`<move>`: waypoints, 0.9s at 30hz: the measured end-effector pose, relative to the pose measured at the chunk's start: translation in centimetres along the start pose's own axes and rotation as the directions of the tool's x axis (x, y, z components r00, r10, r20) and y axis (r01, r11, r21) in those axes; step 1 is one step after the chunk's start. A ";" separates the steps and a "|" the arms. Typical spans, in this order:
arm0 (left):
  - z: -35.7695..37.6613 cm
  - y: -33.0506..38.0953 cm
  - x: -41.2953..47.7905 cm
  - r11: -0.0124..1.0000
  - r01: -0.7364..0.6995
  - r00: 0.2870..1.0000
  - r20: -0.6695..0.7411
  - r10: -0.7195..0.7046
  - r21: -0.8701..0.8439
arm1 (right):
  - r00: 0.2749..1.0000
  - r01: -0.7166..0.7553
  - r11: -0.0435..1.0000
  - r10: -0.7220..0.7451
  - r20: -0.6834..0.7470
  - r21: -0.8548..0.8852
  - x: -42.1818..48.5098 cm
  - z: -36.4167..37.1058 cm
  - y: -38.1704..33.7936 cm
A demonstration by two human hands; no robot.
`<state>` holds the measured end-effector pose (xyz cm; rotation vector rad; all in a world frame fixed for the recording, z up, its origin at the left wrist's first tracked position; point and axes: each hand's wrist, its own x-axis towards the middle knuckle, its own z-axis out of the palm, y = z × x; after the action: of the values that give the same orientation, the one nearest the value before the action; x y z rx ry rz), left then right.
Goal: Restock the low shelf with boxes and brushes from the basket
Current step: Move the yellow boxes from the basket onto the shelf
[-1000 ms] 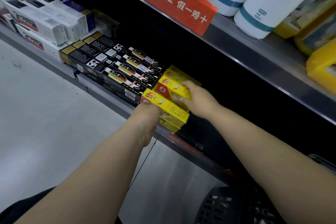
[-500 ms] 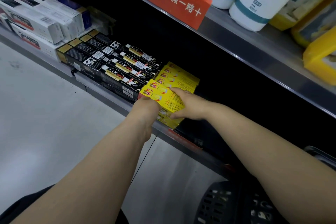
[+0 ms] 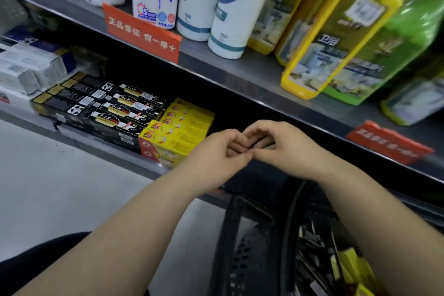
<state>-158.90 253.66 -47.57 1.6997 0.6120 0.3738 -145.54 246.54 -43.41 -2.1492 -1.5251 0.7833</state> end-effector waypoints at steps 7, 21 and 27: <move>6.1 3.9 -2.8 0.812 -0.361 0.914 0.345 0.212 0.458 | 0.984 -0.118 0.993 0.113 -0.141 -0.025 -12.3 -2.1 5.2; 15.6 3.3 -7.9 0.761 -0.456 0.713 0.701 0.004 0.460 | 0.661 -0.735 0.667 0.745 0.094 -0.117 -25.4 6.6 20.4; 16.0 2.1 -8.0 0.788 -0.378 0.698 0.709 -0.103 0.486 | 0.637 -0.766 0.641 0.767 -0.073 0.048 -24.4 6.1 20.4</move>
<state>-156.05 235.92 -48.33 2.3218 -0.0211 -0.4482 -140.77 216.71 -55.10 -2.7863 -0.4684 0.9101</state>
